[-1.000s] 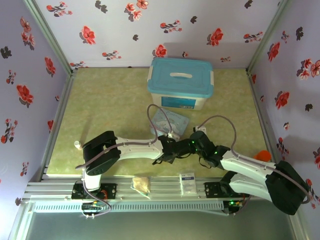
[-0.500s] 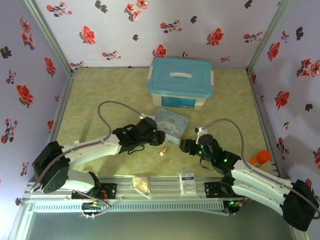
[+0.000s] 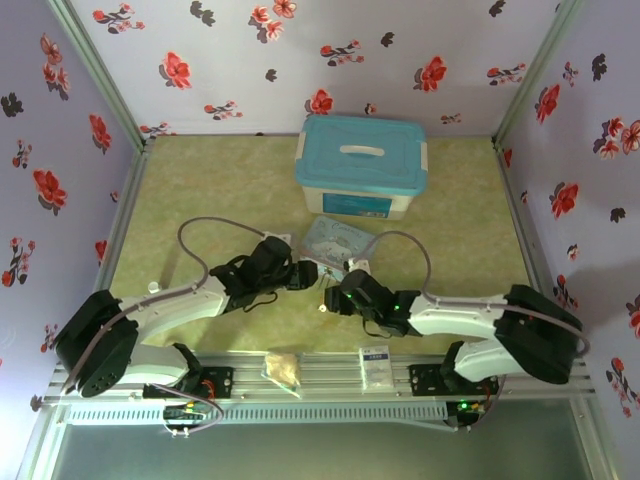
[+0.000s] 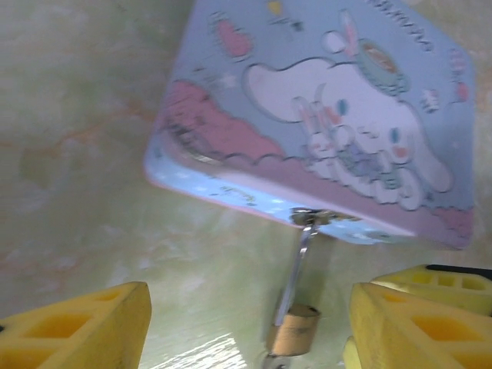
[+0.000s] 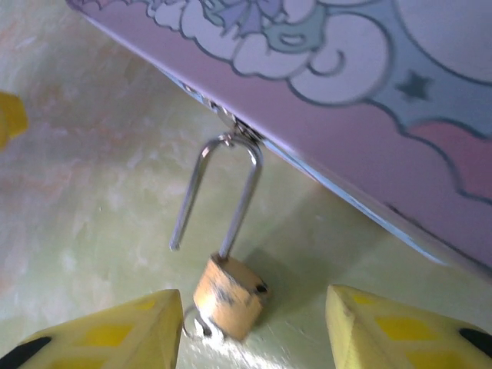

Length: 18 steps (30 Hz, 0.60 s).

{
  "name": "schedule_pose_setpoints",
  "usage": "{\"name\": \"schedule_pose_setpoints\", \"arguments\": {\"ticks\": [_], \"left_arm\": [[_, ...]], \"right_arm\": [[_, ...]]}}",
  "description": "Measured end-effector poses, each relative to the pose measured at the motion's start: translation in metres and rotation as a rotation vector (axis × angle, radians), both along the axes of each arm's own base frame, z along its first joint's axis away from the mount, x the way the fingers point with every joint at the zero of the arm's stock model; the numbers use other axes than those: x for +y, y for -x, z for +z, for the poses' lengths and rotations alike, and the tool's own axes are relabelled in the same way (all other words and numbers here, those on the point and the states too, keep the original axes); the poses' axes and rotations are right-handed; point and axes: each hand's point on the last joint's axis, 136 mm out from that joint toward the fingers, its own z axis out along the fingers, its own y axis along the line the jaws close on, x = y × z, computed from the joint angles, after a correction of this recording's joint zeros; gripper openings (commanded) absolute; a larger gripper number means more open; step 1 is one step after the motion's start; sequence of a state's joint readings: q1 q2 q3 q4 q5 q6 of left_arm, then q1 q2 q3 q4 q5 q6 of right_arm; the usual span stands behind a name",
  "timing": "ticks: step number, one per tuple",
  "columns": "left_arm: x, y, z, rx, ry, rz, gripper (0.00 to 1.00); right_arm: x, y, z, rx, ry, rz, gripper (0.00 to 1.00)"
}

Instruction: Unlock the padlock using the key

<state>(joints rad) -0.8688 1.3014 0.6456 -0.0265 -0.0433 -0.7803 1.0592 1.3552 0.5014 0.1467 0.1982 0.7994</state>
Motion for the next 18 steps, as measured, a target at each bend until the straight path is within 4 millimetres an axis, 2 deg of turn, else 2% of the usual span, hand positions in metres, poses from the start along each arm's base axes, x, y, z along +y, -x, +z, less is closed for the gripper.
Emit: {"name": "schedule_pose_setpoints", "arguments": {"ticks": [4, 8, 13, 18], "left_arm": [[0.01, 0.001, -0.009, 0.014, -0.006, 0.02, 0.68], [0.011, 0.002, -0.011, 0.017, 0.004, 0.027, 0.67], [0.01, 0.005, -0.016, 0.03, 0.034, 0.032, 0.62], [0.006, 0.005, -0.015, 0.032, 0.074, 0.032, 0.6]], "right_arm": [[0.007, -0.006, -0.01, 0.005, 0.016, -0.031, 0.51], [-0.003, -0.012, -0.015, -0.005, 0.052, -0.077, 0.52], [-0.02, -0.028, -0.01, -0.015, 0.069, -0.124, 0.52], [-0.023, -0.029, -0.008, 0.003, 0.062, -0.125, 0.51]]}}
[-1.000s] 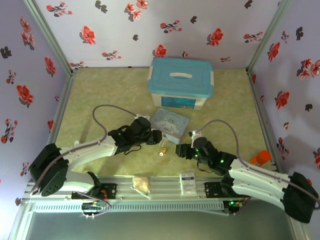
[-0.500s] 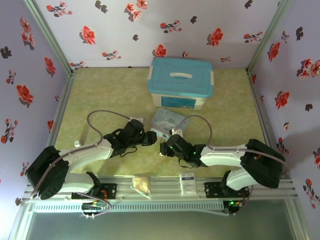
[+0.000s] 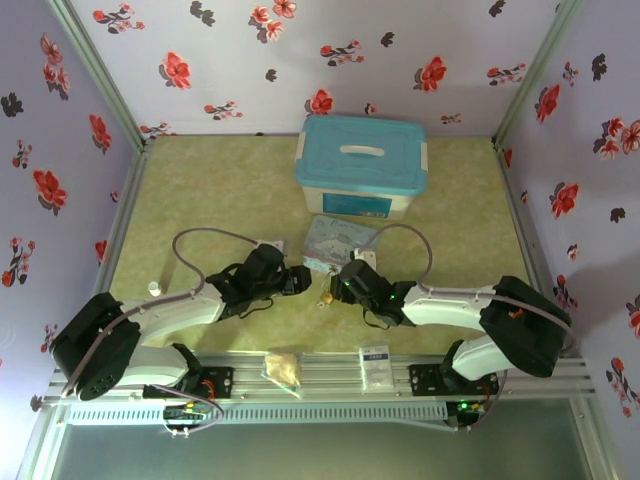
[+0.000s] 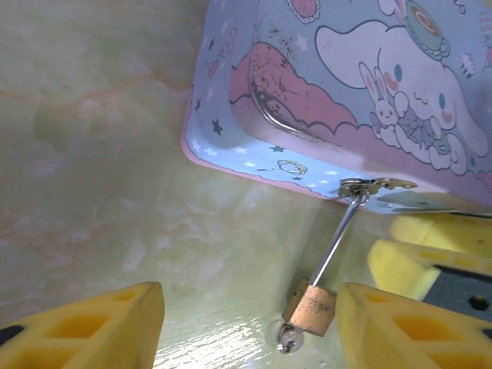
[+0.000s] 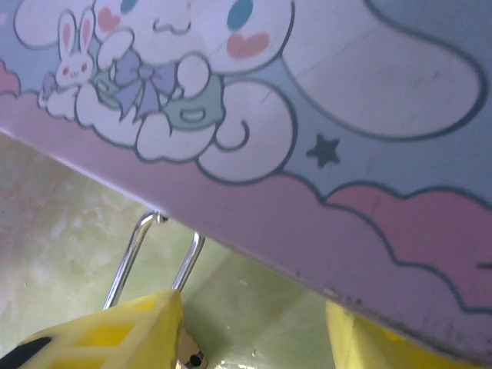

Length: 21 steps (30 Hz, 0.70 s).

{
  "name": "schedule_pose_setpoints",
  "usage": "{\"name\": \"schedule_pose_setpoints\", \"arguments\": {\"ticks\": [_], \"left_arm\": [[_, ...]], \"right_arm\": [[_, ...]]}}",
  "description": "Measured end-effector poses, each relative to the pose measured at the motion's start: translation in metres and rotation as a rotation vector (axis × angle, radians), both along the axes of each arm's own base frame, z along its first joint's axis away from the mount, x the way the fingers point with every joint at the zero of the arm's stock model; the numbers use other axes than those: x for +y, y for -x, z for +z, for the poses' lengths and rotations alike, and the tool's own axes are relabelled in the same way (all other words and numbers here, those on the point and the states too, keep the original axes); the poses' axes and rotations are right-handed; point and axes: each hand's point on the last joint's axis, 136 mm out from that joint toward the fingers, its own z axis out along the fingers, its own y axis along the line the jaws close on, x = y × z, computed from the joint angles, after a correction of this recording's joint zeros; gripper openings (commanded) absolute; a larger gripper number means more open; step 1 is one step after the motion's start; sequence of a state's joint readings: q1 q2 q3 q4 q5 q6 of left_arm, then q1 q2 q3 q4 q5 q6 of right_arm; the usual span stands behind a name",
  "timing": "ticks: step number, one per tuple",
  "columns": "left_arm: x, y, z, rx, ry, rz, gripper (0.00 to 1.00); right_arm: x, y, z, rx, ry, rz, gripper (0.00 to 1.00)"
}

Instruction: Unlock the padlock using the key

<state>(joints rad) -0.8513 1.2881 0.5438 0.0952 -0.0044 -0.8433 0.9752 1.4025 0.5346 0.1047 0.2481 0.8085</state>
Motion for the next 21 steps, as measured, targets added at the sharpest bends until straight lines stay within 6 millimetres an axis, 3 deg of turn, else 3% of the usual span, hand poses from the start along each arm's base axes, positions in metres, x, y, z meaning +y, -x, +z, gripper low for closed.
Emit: {"name": "schedule_pose_setpoints", "arguments": {"ticks": [9, 14, 21], "left_arm": [[-0.001, 0.003, -0.004, 0.013, 0.021, -0.002, 0.59], [-0.001, 0.003, -0.005, 0.013, 0.021, -0.002, 0.59], [0.002, 0.006, -0.009, 0.019, 0.018, 0.0, 0.59]], "right_arm": [[0.04, 0.022, -0.003, 0.03, -0.004, 0.099, 0.5], [0.038, 0.023, -0.021, 0.074, 0.042, 0.079, 0.45], [0.039, 0.025, -0.023, 0.081, 0.036, 0.066, 0.32]]}}
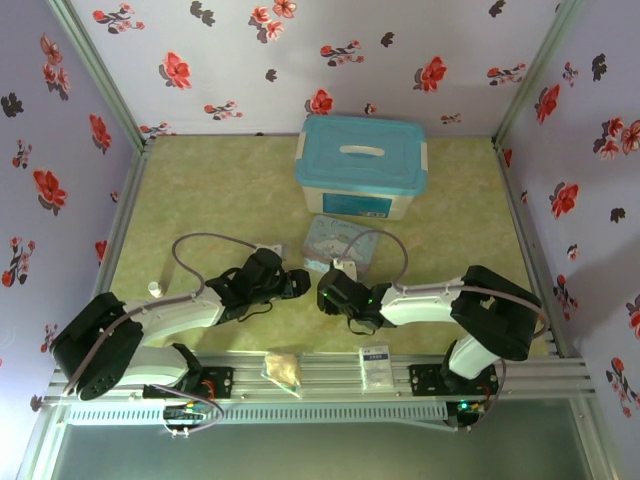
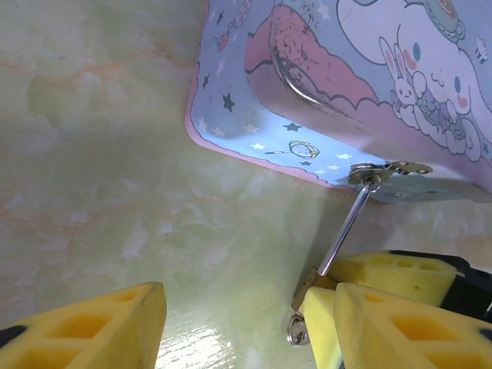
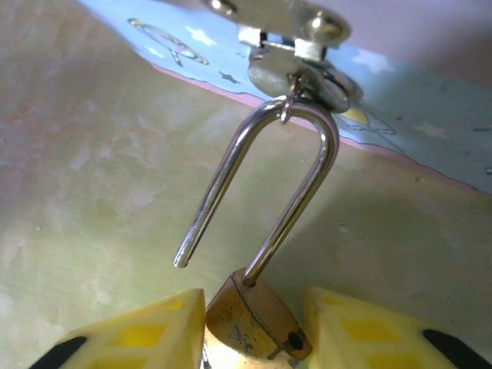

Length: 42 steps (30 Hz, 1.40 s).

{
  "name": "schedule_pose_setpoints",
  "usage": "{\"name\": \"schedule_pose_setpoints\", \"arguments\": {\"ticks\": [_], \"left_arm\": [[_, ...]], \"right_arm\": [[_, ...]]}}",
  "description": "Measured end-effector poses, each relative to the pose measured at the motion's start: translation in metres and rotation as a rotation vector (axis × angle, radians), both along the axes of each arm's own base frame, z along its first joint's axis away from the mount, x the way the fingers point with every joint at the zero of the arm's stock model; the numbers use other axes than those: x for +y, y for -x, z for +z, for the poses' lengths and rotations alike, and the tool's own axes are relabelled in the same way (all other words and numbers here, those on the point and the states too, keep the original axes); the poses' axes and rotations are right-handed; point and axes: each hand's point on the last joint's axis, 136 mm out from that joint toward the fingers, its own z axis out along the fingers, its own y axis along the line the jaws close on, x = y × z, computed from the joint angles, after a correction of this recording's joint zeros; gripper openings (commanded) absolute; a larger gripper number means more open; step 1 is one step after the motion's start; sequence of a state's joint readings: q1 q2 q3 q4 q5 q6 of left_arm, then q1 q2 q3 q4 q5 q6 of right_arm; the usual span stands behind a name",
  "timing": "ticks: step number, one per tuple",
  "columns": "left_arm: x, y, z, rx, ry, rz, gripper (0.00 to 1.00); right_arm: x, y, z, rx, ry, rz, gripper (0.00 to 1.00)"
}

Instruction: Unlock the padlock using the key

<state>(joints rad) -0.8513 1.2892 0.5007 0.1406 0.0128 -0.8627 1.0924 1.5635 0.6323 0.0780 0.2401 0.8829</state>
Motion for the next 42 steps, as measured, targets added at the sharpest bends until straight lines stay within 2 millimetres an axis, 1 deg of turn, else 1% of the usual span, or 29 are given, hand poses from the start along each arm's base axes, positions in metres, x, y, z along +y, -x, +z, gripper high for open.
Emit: {"name": "schedule_pose_setpoints", "arguments": {"ticks": [7, 9, 13, 16, 18, 21, 23, 27, 29, 31, 34, 37, 40, 42], "left_arm": [[-0.001, -0.001, 0.002, -0.008, 0.009, 0.0, 0.59], [-0.001, -0.001, 0.002, -0.007, 0.008, 0.0, 0.6], [-0.001, -0.001, 0.002, -0.007, 0.007, -0.001, 0.59], [-0.004, -0.004, 0.007, -0.017, 0.006, -0.005, 0.6], [-0.007, -0.01, 0.016, -0.038, 0.011, -0.007, 0.64], [-0.01, -0.025, 0.035, -0.095, 0.017, 0.002, 0.68], [-0.012, -0.039, 0.046, -0.141, 0.003, 0.008, 0.69], [-0.019, -0.066, 0.057, -0.199, -0.05, 0.017, 0.71], [-0.025, -0.079, 0.056, -0.217, -0.088, 0.015, 0.71], [-0.029, -0.087, 0.048, -0.222, -0.127, 0.008, 0.71], [-0.03, -0.093, 0.031, -0.211, -0.189, 0.002, 0.71], [-0.028, -0.096, 0.014, -0.194, -0.239, -0.005, 0.68], [-0.033, -0.102, 0.016, -0.21, -0.244, -0.005, 0.63], [-0.035, -0.104, 0.016, -0.219, -0.243, -0.009, 0.56]], "right_arm": [[0.005, -0.002, 0.003, -0.009, -0.08, -0.033, 0.22], [0.003, -0.001, 0.004, -0.01, -0.108, -0.047, 0.18], [-0.004, 0.0, 0.005, -0.004, -0.181, -0.084, 0.13], [-0.007, -0.001, 0.005, 0.01, -0.251, -0.114, 0.11], [-0.008, -0.001, 0.004, 0.02, -0.29, -0.127, 0.09], [-0.012, -0.001, 0.006, 0.008, -0.328, -0.133, 0.08], [-0.015, 0.0, 0.007, 0.004, -0.356, -0.141, 0.08], [-0.021, -0.001, 0.007, 0.011, -0.39, -0.173, 0.05], [-0.025, -0.003, 0.005, 0.028, -0.405, -0.203, 0.05], [-0.026, -0.003, 0.004, 0.044, -0.427, -0.226, 0.05], [-0.026, -0.004, 0.003, 0.062, -0.464, -0.259, 0.04], [-0.024, -0.006, 0.002, 0.073, -0.488, -0.287, 0.04], [-0.025, -0.01, 0.002, 0.073, -0.511, -0.332, 0.03], [-0.025, -0.012, 0.002, 0.07, -0.538, -0.367, 0.02]]}}
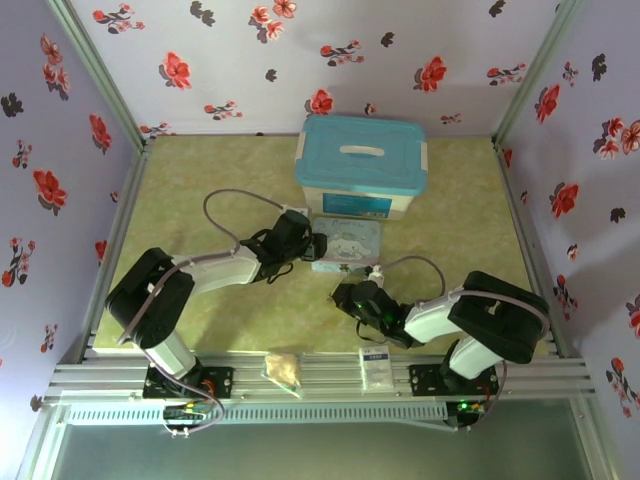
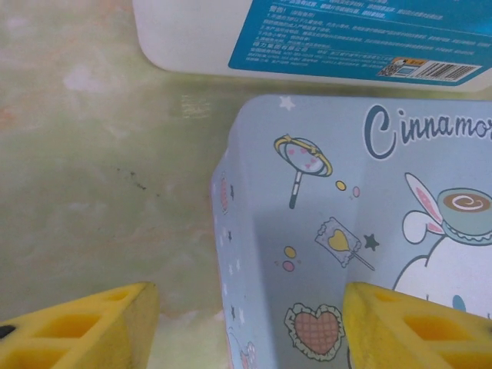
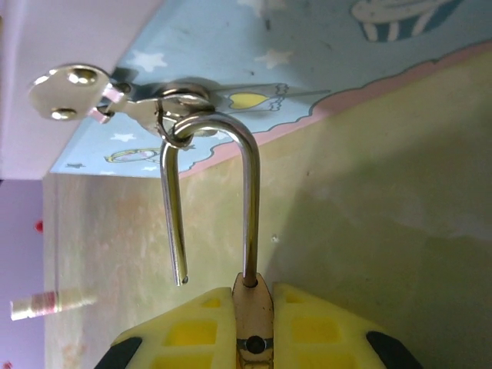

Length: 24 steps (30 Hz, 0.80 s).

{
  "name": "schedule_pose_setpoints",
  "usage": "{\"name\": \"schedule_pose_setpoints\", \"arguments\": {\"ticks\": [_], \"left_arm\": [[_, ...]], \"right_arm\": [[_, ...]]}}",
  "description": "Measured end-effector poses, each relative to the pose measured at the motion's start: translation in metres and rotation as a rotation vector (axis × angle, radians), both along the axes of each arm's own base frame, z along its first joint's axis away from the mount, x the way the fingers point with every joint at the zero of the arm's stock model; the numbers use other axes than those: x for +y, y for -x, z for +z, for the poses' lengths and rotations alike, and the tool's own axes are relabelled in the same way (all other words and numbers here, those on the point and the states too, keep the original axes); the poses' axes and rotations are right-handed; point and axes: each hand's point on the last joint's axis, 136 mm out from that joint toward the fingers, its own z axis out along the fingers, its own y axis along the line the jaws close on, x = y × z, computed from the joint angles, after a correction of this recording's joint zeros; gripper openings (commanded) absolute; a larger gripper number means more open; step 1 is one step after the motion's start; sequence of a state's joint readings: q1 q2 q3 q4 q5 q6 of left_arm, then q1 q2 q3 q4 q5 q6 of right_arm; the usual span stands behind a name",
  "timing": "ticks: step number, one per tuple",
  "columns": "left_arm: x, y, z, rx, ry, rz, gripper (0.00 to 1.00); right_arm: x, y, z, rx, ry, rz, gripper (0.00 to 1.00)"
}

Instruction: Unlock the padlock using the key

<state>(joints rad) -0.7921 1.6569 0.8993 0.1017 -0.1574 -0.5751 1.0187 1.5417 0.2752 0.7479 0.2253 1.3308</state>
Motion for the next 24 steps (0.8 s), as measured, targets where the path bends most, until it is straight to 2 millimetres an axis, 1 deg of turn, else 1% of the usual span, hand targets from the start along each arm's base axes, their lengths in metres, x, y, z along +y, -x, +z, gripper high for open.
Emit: {"name": "schedule_pose_setpoints", "arguments": {"ticks": [4, 8, 16, 24], "left_arm": [[-0.002, -0.002, 0.001, -0.013, -0.003, -0.01, 0.54], [-0.004, -0.004, 0.001, -0.028, -0.003, -0.02, 0.5], [-0.008, -0.005, 0.0, -0.06, 0.022, -0.022, 0.48], [-0.01, -0.005, 0.0, -0.079, 0.042, -0.023, 0.47]], "right_arm": [[-0.002, -0.004, 0.001, -0.009, -0.057, -0.063, 0.02], [-0.003, -0.008, 0.002, -0.026, -0.113, -0.126, 0.01], [-0.007, -0.014, 0.004, -0.049, -0.196, -0.219, 0.0], [-0.022, -0.025, 0.006, -0.093, -0.199, -0.317, 0.0]]}}
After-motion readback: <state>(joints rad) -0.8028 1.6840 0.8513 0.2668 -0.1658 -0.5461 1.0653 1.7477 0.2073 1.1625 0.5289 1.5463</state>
